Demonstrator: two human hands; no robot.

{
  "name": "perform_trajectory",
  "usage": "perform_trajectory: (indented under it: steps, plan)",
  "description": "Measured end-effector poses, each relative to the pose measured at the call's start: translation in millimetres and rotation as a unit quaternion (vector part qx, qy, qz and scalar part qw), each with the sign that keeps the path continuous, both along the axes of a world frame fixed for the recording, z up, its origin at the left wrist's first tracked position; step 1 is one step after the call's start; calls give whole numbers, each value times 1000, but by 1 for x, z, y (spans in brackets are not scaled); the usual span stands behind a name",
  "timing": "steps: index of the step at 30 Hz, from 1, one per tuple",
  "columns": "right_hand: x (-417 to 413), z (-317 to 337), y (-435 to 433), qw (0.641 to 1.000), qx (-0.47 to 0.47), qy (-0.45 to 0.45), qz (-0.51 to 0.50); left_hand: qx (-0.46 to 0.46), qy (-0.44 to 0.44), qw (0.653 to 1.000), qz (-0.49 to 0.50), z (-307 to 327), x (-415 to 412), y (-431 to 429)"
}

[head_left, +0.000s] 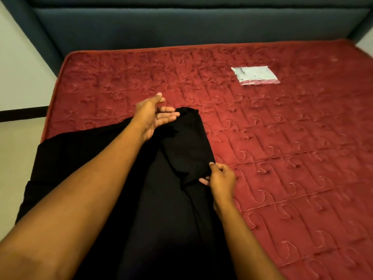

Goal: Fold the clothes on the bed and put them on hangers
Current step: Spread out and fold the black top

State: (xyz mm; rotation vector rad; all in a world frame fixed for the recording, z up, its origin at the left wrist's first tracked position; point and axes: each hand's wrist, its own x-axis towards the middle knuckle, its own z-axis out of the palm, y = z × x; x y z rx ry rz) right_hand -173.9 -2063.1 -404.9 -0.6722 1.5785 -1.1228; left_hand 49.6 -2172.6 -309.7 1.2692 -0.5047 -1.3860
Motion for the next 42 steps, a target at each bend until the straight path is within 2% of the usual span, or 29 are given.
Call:
perform_trajectory:
  steps: [1,3,5,7,11,13,15,17,18,20,22,25,28,31,35,38,40,42]
  plan:
    - [-7,-7,1,999,26,-42,-15,8,-32,999,22,-8,-4,0]
    - [-14,-14,3,994,41,-99,-23,50,-155,985,53,-30,-4,6]
    - [-15,-13,5,993,43,-105,-16,89,-293,951,54,-51,3,15]
    - [-14,-12,3,995,45,-90,2,101,-388,916,3,-64,12,22]
    - [-11,-7,-16,997,57,10,44,74,-458,880,-102,-77,21,19]
    - [-11,-7,-29,995,46,64,58,59,-512,846,-137,-79,23,13]
    - [-11,-9,-38,987,39,137,72,83,-561,807,-166,-81,24,9]
    - [-12,-7,-38,974,29,215,65,93,-624,761,-152,-78,20,6]
    - [-13,-5,-36,971,20,233,53,69,-648,747,-132,-76,15,1]
    - [-11,0,-32,972,6,233,45,-21,-656,746,-117,-73,1,-10]
    - [-10,1,-33,973,5,225,54,-88,-632,751,-171,-72,-16,-23]
    - [-13,-4,-35,975,11,208,77,-80,-633,731,-242,-76,-31,-41]
    - [-18,-11,-32,975,2,202,97,-95,-657,710,-236,-85,-39,-53]
    - [-18,-17,-28,978,-10,189,87,-136,-643,729,-193,-89,-48,-58]
    - [-14,-24,-19,986,-41,162,23,-192,-565,787,-154,-88,-57,-57]
    - [-14,-22,-15,983,-50,179,-9,-174,-493,844,-118,-88,-43,-48]
    - [-13,-16,-15,979,-39,197,-25,-150,-496,854,-42,-91,-23,-35]
    - [-9,-6,-11,968,-44,246,-36,-93,-523,847,31,-96,-2,-15]
